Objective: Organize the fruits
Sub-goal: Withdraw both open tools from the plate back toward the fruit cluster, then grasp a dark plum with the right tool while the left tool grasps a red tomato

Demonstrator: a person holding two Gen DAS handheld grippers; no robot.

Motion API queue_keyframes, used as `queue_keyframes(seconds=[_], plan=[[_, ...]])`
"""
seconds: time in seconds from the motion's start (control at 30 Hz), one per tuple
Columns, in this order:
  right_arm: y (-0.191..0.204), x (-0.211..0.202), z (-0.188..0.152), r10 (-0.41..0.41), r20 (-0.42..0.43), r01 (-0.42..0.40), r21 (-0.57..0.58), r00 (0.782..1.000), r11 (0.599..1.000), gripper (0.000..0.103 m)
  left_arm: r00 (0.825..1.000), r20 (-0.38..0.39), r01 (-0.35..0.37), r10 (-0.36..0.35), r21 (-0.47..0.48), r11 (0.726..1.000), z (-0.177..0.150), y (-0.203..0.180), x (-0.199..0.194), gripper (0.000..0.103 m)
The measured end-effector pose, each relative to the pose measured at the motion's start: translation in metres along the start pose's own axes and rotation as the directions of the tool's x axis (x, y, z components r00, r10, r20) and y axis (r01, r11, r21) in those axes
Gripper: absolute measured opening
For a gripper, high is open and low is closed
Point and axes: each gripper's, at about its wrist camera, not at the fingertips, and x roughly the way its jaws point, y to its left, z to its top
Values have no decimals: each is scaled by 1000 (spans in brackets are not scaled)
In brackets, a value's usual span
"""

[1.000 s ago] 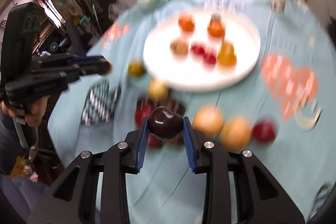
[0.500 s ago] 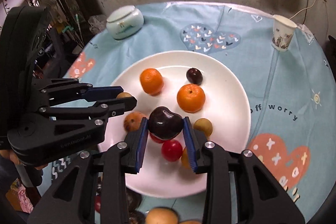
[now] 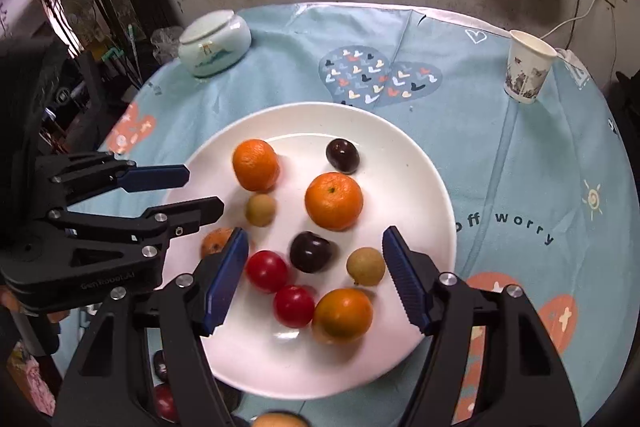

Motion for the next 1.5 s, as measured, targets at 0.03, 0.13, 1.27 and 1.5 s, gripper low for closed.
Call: queue_keyframes(seconds=[0.03,0.13,1.27,1.5], plan=[[-1,-7,-2,-1,6,1,1,1000,1000,70,1000,12,1,-1,5,1000,-3,-1,-8,47],[-1,-32,-14,-11,20,12,-13,1000,1000,70,999,51,3,-5,25,1000,-14,-5,-34,48],[84,-47,-184,101,-122,-95,55,987,994,20,994,-23,106,-105,56,993,-158,-28,-86,60],[59,-66,-195,83,-105,-71,113,991,991,19,986,-98,143,-133,111,983,-168,-65,-57,60]])
